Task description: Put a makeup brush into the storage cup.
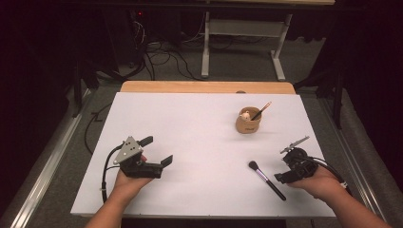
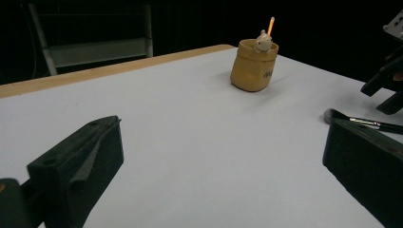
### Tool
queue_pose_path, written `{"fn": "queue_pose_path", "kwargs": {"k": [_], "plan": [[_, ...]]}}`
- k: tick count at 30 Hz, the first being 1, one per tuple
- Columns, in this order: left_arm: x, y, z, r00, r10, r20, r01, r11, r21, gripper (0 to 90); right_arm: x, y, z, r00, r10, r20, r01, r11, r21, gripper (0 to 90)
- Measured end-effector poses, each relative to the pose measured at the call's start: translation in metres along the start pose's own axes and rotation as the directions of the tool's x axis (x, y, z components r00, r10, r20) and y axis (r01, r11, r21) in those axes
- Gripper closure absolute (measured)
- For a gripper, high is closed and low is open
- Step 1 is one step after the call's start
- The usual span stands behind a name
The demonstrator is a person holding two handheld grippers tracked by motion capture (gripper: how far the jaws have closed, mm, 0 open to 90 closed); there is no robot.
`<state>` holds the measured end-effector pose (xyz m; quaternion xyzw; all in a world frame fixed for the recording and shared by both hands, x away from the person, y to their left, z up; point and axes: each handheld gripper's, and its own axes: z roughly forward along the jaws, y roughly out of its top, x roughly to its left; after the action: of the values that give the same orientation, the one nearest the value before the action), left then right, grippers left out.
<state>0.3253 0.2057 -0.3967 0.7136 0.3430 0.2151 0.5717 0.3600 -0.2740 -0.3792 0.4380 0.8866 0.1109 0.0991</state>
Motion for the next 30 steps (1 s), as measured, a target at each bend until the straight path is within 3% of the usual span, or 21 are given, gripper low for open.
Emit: {"fn": "queue_pose_path", "kwargs": {"k": [9,17,30], "plan": [[0.000,0.000,0.001,1.0000,0.000,0.000,0.000,1.0000,0.005,0.5,0.014,-0.003,-0.009,0.9987,-0.047,-0.021,0.048,0.999,0.026,42.4],[0.001,-0.001,0.001,1.0000,-0.003,-0.001,0.003,1.0000,0.010,0.5,0.021,-0.004,-0.008,0.9955,-0.046,-0.082,0.054,0.994,0.092,51.5],[0.003,-0.002,0.001,0.9999,-0.010,-0.004,0.010,0.9999,0.005,0.5,0.032,-0.002,-0.002,0.9909,-0.065,-0.118,0.081,0.988,0.133,67.4]]}}
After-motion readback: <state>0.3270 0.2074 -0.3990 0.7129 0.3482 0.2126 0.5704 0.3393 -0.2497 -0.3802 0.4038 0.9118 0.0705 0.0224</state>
